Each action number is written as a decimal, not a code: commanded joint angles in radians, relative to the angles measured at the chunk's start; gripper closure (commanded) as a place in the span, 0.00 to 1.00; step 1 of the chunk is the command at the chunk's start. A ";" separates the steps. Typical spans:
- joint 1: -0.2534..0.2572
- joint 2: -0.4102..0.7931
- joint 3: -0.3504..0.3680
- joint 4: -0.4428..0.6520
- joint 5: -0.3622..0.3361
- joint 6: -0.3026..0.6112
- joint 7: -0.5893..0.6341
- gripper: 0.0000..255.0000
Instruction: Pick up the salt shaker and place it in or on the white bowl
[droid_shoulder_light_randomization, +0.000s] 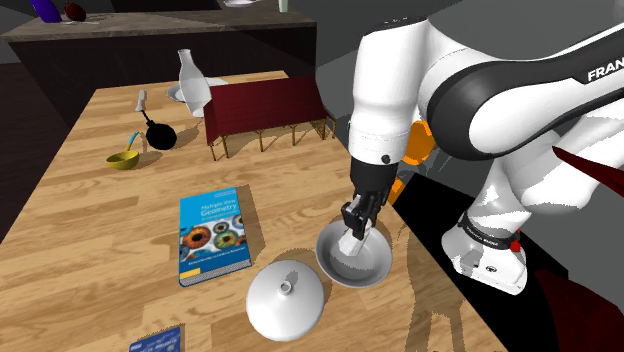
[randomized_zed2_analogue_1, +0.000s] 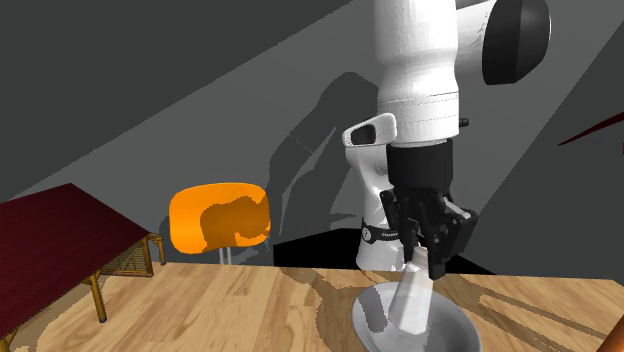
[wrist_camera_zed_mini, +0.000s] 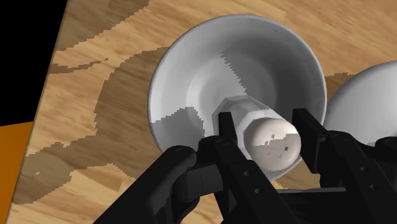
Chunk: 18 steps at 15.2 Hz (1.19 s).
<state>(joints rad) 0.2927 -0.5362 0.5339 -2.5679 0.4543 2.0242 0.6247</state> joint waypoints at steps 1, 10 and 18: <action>0.000 0.000 0.000 0.000 0.000 0.000 0.000 1.00; -0.009 -0.035 -0.038 0.073 -0.027 -0.110 0.004 0.00; -0.012 -0.041 -0.047 0.094 -0.034 -0.138 0.005 0.00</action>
<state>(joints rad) 0.2810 -0.5777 0.4868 -2.4742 0.4209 1.8867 0.6298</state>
